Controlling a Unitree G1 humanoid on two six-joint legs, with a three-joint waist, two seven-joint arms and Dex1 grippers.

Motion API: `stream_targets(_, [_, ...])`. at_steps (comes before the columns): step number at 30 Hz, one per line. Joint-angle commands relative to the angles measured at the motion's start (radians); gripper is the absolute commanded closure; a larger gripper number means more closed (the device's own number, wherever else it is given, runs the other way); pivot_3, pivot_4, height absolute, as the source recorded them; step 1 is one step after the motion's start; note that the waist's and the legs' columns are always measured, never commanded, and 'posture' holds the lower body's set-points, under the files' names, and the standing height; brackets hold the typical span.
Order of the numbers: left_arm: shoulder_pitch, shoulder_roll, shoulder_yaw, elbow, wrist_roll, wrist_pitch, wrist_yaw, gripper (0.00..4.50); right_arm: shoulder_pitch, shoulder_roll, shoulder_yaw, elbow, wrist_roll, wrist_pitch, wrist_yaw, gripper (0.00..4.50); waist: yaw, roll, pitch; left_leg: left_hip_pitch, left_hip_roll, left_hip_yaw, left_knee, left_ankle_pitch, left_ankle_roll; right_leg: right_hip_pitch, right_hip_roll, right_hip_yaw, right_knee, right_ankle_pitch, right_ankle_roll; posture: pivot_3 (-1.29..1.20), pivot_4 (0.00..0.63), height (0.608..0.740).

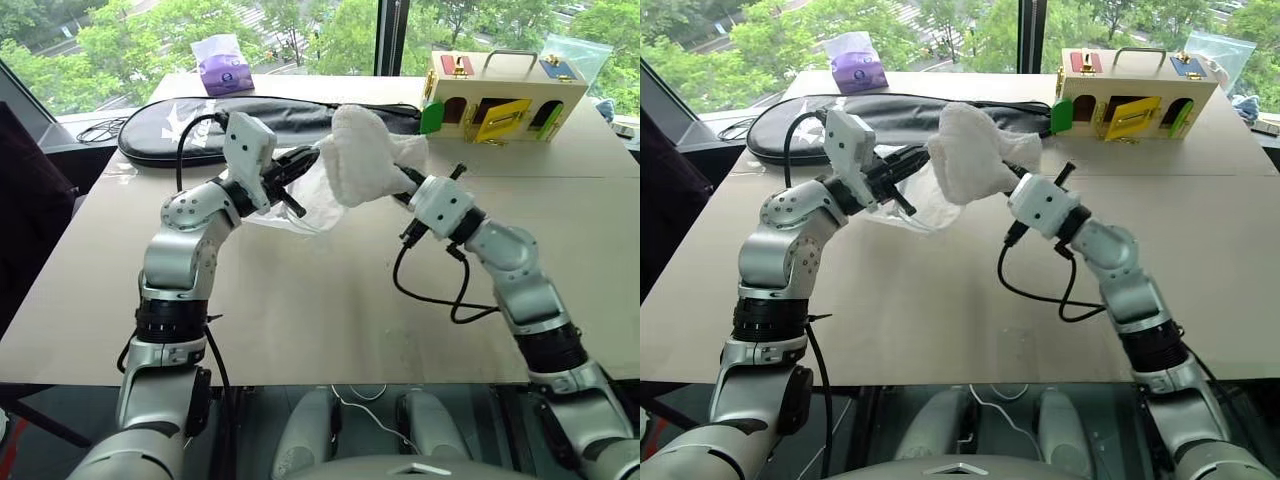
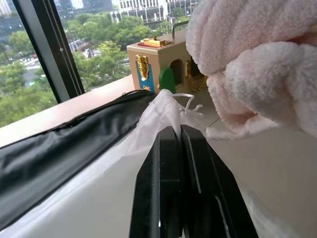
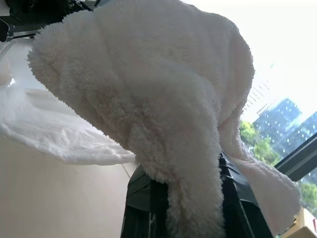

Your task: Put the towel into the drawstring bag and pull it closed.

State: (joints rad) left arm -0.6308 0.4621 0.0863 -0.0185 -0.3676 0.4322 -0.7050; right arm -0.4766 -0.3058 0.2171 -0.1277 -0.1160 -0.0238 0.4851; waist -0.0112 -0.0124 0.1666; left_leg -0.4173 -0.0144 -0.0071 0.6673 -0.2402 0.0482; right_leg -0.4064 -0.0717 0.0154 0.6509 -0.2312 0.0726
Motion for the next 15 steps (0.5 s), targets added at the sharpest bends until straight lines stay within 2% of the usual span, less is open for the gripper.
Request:
stream_targets(1, [-0.033,0.002,0.026,-0.064,-0.051,0.037,0.009,4.50,0.031,0.003,0.045,-0.067,-0.040,0.049,0.001,4.46,0.000,0.000,0.000,0.000,0.000,0.000,0.000,0.000,-0.001,-0.001,0.000,0.000,0.001,0.000,0.000,0.00,0.150,0.740])
stream_targets(9, [-0.032,-0.002,0.006,-0.094,-0.074,0.062,0.013,4.50,0.063,-0.154,0.124,-0.063,-0.136,0.069,0.140,4.46,-0.002,0.000,0.000,0.001,0.000,0.000,0.001,0.001,-0.001,-0.001,0.000,0.001,0.005,0.000,0.000,0.00,0.150,0.740])
stream_targets(12, [0.000,0.018,-0.035,-0.148,-0.096,0.077,-0.053,4.50,0.049,-0.127,0.096,-0.085,-0.097,0.199,0.154,4.46,-0.004,0.000,0.000,0.001,0.000,0.000,0.001,0.001,-0.001,-0.001,0.001,0.001,0.006,0.000,0.000,0.00,0.150,0.740])
stream_targets(15, [0.048,0.057,-0.085,-0.208,-0.106,0.109,-0.117,4.50,0.013,-0.100,0.086,-0.107,-0.089,0.253,0.155,4.46,-0.007,0.000,0.000,0.001,0.000,0.000,0.001,0.001,-0.002,-0.002,0.001,0.001,0.007,0.000,0.000,0.00,0.150,0.740])
